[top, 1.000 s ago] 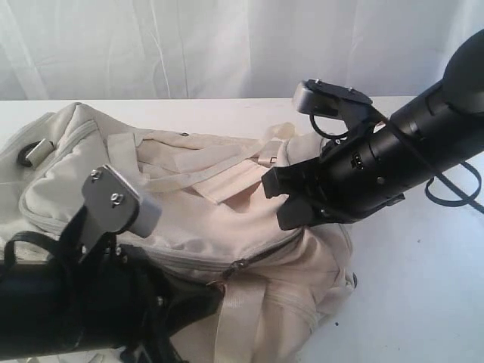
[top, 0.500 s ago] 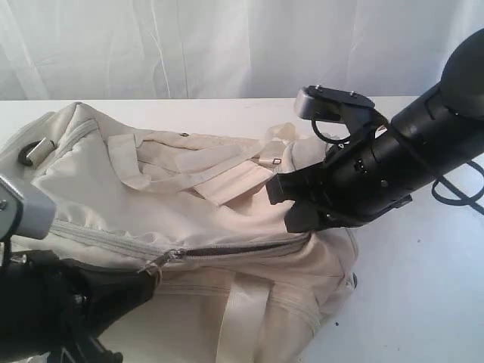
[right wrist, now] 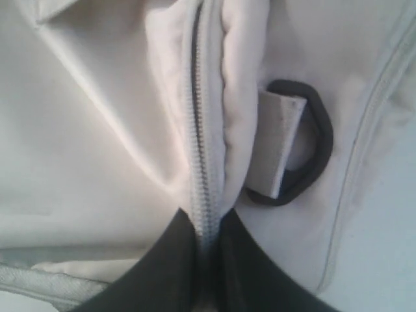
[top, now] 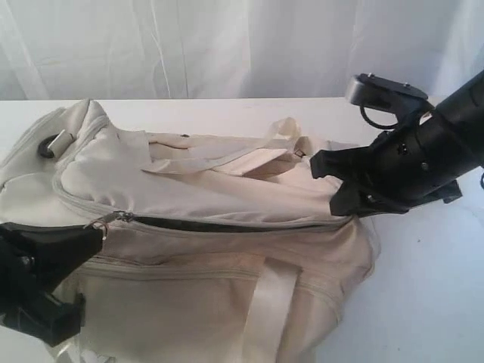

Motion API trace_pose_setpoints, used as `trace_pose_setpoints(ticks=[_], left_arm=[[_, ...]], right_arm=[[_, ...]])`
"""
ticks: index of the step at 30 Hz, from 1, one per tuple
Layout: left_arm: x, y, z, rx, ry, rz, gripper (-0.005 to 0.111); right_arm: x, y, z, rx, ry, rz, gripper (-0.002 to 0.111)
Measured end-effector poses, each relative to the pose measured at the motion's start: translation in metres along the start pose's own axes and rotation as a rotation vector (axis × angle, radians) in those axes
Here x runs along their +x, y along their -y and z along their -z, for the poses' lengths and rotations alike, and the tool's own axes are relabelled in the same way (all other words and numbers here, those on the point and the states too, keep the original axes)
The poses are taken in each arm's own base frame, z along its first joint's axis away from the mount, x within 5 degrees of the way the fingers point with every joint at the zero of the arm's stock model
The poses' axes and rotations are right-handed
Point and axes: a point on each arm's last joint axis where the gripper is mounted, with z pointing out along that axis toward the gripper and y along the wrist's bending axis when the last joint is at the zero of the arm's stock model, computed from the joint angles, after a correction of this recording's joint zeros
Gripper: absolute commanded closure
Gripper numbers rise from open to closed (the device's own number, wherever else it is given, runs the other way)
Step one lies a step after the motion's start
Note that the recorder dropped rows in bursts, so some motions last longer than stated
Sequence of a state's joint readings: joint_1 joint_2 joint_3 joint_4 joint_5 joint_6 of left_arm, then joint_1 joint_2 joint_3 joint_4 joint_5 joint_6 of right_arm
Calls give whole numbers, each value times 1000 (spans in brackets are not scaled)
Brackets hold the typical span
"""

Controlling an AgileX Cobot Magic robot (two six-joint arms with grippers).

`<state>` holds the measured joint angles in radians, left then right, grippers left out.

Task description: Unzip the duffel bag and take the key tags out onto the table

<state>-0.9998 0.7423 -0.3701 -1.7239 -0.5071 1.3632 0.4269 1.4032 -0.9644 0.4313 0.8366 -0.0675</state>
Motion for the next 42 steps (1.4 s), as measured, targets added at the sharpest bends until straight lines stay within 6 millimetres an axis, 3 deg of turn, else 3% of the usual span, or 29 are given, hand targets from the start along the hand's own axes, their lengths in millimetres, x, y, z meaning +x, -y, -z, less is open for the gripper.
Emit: trace_pose_setpoints(ticks=[12,22,25,32,36,42], left_arm=[[-3,-27,7,-289,24,-48,107],[-4,-31,10,-332,19,-137,107],[-15,-26,11,-307,42,-176,107],[-48,-20,16,-319,103,-257,107],[-48,-15,7,-302,76,-295,107],[-46,-13,2,-294,56,-309,107]], right_arm=[[-4,10,2,73,34,9,103],[-9,12,3,95,94,53,102],[-10,12,3,100,100,131,93],[-10,9,6,85,114,265,52],[-8,5,20,83,160,292,49],[2,-10,61,34,304,359,49]])
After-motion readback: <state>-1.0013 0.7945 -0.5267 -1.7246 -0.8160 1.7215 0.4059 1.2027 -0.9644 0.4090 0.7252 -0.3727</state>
